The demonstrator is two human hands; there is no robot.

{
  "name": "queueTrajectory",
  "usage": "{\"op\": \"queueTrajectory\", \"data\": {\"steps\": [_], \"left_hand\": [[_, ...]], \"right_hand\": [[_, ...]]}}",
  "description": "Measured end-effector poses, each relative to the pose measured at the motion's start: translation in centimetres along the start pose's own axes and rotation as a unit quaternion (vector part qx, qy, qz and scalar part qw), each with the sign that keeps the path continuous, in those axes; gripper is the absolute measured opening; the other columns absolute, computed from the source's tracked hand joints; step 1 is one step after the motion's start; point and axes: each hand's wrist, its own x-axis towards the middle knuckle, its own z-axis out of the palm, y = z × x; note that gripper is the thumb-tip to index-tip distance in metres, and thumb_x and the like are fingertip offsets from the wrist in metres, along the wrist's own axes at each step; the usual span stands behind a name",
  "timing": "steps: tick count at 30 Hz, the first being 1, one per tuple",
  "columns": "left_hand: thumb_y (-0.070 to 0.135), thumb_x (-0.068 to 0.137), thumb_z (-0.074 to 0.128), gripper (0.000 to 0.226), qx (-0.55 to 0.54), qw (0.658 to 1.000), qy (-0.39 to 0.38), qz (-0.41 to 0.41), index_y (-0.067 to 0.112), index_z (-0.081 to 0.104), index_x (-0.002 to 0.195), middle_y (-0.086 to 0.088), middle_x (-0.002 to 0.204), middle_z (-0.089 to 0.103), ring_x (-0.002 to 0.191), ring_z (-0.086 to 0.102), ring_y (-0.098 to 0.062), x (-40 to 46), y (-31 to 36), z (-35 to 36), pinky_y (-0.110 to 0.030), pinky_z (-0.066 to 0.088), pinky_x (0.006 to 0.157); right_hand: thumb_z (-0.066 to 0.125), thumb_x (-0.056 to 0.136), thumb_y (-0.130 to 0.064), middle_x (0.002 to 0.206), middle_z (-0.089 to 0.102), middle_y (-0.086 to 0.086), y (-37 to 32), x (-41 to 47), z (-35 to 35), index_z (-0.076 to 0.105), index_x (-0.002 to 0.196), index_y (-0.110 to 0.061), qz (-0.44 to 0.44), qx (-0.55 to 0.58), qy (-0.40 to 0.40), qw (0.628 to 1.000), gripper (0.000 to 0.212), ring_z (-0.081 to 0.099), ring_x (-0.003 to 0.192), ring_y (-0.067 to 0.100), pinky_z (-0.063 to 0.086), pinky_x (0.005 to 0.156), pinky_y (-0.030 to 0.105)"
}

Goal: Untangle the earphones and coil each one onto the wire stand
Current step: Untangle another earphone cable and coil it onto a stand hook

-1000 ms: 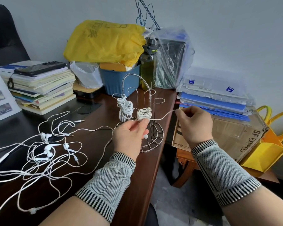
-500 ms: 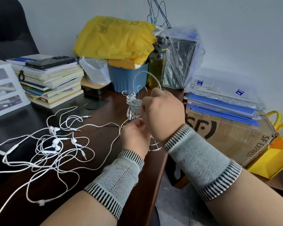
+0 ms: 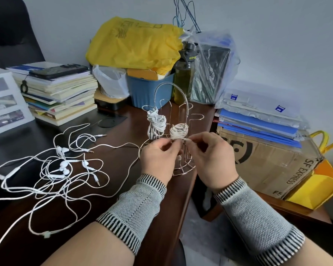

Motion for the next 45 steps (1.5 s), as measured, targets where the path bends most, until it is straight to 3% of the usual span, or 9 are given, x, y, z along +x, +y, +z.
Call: {"op": "queueTrajectory", "data": {"steps": [3,7,12,19,23,28,31,38,45], "left_hand": [[0.016,0.085,0.069,0.01,-0.004,1.0,0.002,-0.013,0.008,0.075,0.084,-0.003,0.067,0.073,0.065,0.07,-0.016,-0.2,0.4,-0.1,-0.034,0.06,0.067],[0.023,0.085,0.07,0.016,-0.008,1.0,0.001,-0.022,0.015,0.074,0.071,-0.005,0.07,0.074,0.071,0.072,-0.021,-0.4,0.5,-0.2,-0.046,0.06,0.076],[0.028,0.086,0.072,0.017,0.002,1.0,-0.004,-0.013,0.014,0.075,0.076,-0.006,0.074,0.075,0.074,0.073,-0.025,-0.3,0.3,-0.2,-0.048,0.06,0.078],[0.032,0.09,0.066,0.026,0.141,0.988,-0.004,0.064,0.011,0.077,0.078,0.001,0.062,0.072,0.057,0.069,-0.009,-0.9,1.1,-0.6,-0.032,0.06,0.061],[0.041,0.091,0.054,0.038,0.41,0.891,0.012,0.195,0.015,0.069,0.067,0.005,0.056,0.066,0.06,0.064,-0.015,-0.8,3.5,-1.5,-0.035,0.054,0.068],[0.03,0.088,0.065,0.003,0.451,0.831,-0.015,0.326,0.027,0.063,0.087,0.01,0.055,0.053,0.061,0.057,-0.015,-0.6,7.5,-1.5,-0.029,0.048,0.07],[0.031,0.089,0.063,0.019,0.557,0.759,-0.109,0.317,0.03,0.064,0.107,0.01,0.064,0.058,0.078,0.062,-0.018,0.2,8.5,-0.5,-0.034,0.051,0.074],[0.03,0.09,0.059,0.021,0.698,0.645,-0.174,0.259,0.019,0.071,0.103,-0.003,0.091,0.064,0.087,0.06,-0.024,1.5,10.2,1.8,-0.031,0.045,0.07],[0.026,0.092,0.056,0.02,0.686,0.667,-0.184,0.226,0.014,0.072,0.093,-0.003,0.079,0.065,0.076,0.058,-0.02,2.3,10.4,1.9,-0.03,0.045,0.064]], "right_hand": [[0.07,0.086,-0.022,0.065,0.064,-0.009,-0.1,0.3,0.0,0.066,0.077,-0.019,0.141,0.141,-0.042,0.979,0.01,0.055,0.056,0.003,0.045,0.057,0.015],[0.071,0.084,-0.01,0.058,0.063,-0.001,-0.9,0.7,0.2,0.067,0.074,-0.012,0.31,0.401,-0.045,0.861,0.011,0.053,0.054,0.012,0.043,0.052,0.025],[0.066,0.086,-0.005,0.059,0.065,0.002,-1.7,0.7,0.4,0.065,0.074,-0.01,0.364,0.536,-0.031,0.761,0.013,0.056,0.052,0.01,0.042,0.05,0.02],[0.069,0.081,0.002,0.064,0.065,0.006,-2.4,0.1,0.9,0.062,0.07,-0.009,0.363,0.567,0.047,0.738,0.017,0.058,0.056,0.013,0.047,0.047,0.019],[0.067,0.083,0.001,0.068,0.067,0.011,-2.2,0.0,1.1,0.062,0.069,-0.009,0.371,0.554,0.087,0.74,0.017,0.059,0.062,0.017,0.047,0.051,0.022],[0.065,0.085,0.0,0.063,0.066,0.006,-1.9,0.0,1.2,0.064,0.076,-0.008,0.378,0.594,0.062,0.708,0.012,0.06,0.059,0.013,0.046,0.057,0.022],[0.068,0.084,-0.003,0.067,0.066,0.008,-1.7,-0.3,1.4,0.066,0.078,-0.009,0.385,0.607,0.041,0.694,0.009,0.059,0.059,0.012,0.045,0.059,0.022],[0.071,0.082,-0.003,0.067,0.065,0.007,-1.5,-0.3,1.9,0.062,0.081,-0.01,0.391,0.594,0.059,0.7,0.011,0.061,0.059,0.011,0.047,0.057,0.021],[0.074,0.081,-0.004,0.071,0.067,0.013,-1.4,-0.5,2.4,0.068,0.08,-0.006,0.379,0.542,0.042,0.749,0.006,0.06,0.058,0.013,0.047,0.052,0.019]]}}
